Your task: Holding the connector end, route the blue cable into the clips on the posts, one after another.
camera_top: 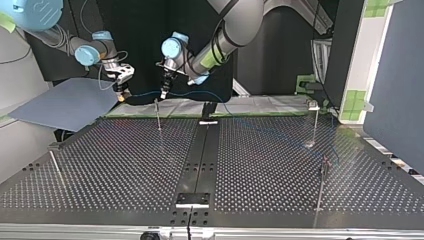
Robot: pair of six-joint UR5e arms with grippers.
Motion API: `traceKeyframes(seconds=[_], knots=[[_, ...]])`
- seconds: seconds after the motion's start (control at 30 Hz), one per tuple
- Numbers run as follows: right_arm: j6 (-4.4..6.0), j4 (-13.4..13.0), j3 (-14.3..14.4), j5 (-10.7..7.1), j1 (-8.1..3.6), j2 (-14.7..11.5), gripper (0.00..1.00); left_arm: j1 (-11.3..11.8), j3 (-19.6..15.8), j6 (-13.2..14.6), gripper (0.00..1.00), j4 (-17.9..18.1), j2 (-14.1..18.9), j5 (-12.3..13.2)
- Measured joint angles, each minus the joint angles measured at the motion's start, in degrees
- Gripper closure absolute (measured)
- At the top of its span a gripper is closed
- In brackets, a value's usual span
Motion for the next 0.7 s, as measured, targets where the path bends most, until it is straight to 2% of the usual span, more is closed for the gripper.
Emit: traceKeyframes(seconds=[0.27, 0.5, 0.7], knots=[[0.06, 0.4, -0.7, -0.67, -0.35, 0.0, 1.0, -0.8, 1.6, -1.6, 1.0, -1.0, -0.8, 0.4], [-0.05, 0.7, -0.9, -0.96, -0.64, 0.0, 1.0, -0.4, 2.6, -2.2, 1.0, -3.0, -1.5, -0.7], [-0.34, 0.8, -1.1, -2.41, -0.5, 0.0, 1.0, 0.9, 2.7, -2.2, 1.0, -3.5, -1.6, -0.6]])
